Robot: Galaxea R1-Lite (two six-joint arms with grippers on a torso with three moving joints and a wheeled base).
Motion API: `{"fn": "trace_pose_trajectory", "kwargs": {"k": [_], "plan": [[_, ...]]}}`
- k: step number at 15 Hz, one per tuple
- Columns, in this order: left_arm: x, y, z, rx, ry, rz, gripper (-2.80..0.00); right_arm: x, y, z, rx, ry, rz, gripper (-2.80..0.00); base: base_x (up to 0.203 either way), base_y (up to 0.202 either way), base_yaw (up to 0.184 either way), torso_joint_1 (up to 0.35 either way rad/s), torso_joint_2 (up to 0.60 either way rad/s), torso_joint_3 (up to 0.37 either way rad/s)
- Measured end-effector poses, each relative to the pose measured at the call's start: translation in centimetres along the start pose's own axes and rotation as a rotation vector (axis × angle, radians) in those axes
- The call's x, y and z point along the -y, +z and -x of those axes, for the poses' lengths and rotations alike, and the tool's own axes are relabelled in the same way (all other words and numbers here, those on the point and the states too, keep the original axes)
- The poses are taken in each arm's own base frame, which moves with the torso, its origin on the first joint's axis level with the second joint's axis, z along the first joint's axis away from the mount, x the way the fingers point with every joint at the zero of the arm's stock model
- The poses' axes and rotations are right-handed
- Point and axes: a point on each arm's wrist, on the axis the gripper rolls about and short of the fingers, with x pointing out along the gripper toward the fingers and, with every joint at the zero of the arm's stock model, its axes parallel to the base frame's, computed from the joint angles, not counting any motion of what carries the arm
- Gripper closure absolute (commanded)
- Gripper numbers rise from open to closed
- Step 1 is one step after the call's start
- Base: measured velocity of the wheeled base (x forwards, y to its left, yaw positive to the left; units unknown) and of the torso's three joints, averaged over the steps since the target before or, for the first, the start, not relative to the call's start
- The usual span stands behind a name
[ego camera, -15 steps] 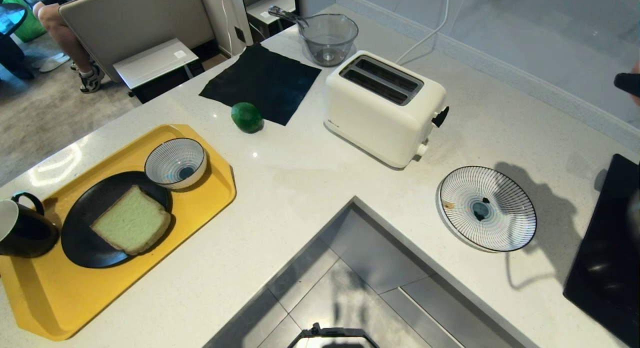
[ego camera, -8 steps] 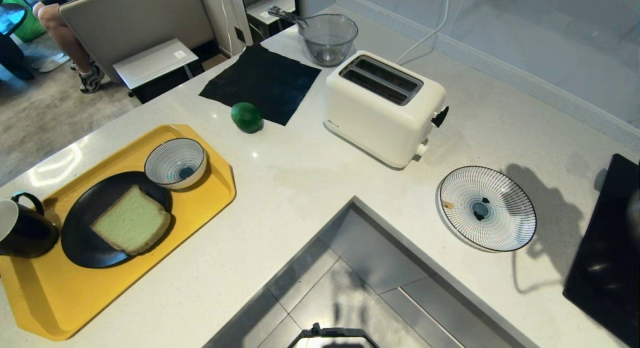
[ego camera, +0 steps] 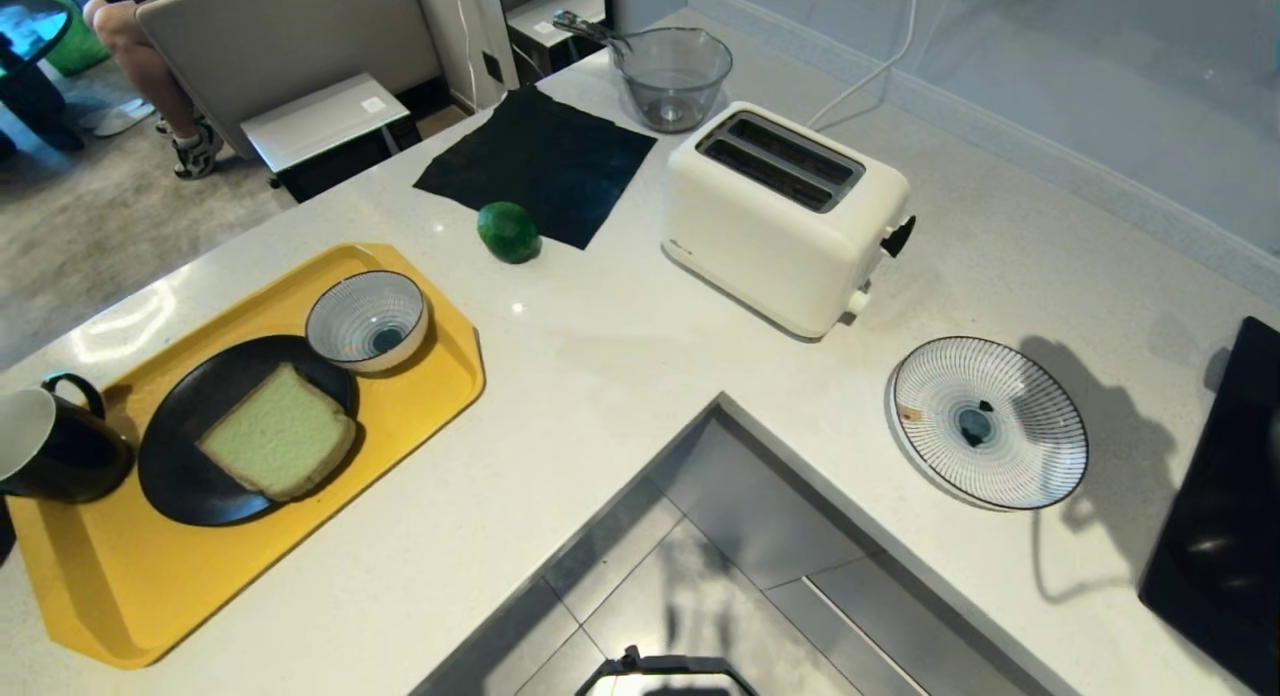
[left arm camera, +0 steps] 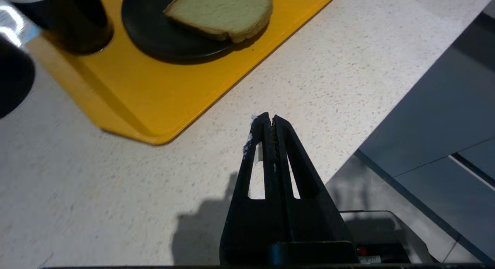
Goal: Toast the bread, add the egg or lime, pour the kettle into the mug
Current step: Put the egg in the bowl
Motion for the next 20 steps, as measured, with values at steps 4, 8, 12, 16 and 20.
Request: {"fn": "trace_pose_trajectory", "kwargs": {"k": [4, 8, 12, 16, 20], "plan": [[0.0, 0.0, 0.0, 0.000, 0.000, 0.000, 0.00, 0.0, 0.1, 0.2, 0.004, 0.001, 0.000, 0.00, -0.001, -0.008, 0.173, 0.003, 0.00, 0.002], [0.0, 0.0, 0.0, 0.000, 0.000, 0.000, 0.00, 0.1, -0.1, 0.5, 0.005, 0.005, 0.001, 0.00, 0.001, -0.009, 0.173, 0.001, 0.00, 0.002], [0.0, 0.0, 0.0, 0.000, 0.000, 0.000, 0.00, 0.1, -0.3, 0.9, 0.007, 0.005, 0.001, 0.00, 0.000, -0.009, 0.173, 0.002, 0.00, 0.005], [0.0, 0.0, 0.0, 0.000, 0.001, 0.001, 0.00, 0.2, -0.3, 1.2, 0.012, 0.006, 0.001, 0.00, -0.001, -0.007, 0.161, 0.003, 0.00, 0.001], [0.0, 0.0, 0.0, 0.000, -0.001, 0.000, 0.00, 0.1, -0.3, 1.3, 0.020, 0.038, 0.000, 0.00, 0.000, -0.001, 0.026, 0.000, 0.00, 0.001]]}}
